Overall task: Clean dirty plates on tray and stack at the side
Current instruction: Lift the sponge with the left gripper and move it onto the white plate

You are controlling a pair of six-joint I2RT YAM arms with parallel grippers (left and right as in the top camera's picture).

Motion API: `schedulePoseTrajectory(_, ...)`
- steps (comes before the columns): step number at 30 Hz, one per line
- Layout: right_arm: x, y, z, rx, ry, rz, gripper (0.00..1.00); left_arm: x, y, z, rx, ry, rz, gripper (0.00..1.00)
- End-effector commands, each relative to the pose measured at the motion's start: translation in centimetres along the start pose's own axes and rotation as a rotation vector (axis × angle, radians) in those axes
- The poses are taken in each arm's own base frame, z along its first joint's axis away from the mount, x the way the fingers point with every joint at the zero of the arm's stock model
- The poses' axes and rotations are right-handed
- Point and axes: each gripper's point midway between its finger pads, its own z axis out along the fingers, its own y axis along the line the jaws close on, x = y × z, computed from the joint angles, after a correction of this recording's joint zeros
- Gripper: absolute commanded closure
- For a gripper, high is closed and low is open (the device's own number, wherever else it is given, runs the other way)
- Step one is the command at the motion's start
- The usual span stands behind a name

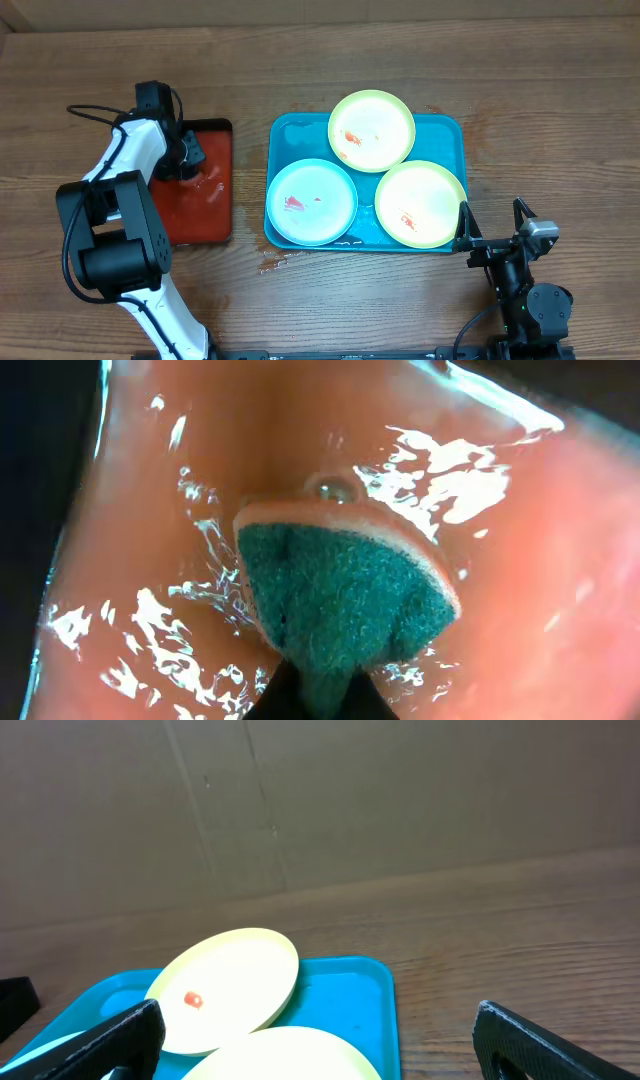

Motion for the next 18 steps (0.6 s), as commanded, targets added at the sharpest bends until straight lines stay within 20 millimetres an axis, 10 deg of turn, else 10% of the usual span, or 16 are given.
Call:
schedulePoseTrajectory(1, 0.1, -0.1, 0.0, 0.005, -0.008, -0.003, 0.0, -0.5, 0.2, -0.7, -0.013, 0.027, -0.006, 0.96)
schedulePoseTrajectory(10, 0.1, -0.1, 0.0, 0.005, -0.008, -0.004, 0.0, -2.2, -0.3, -10.7, -0.008, 0.105, -0.001, 0.96)
schedulePoseTrajectory(18, 0.1, -0.1, 0.0, 0.005, -0.008, -0.003, 0.0, 0.0, -0.1, -8.8, -0.013, 0.181, -0.003, 0.96)
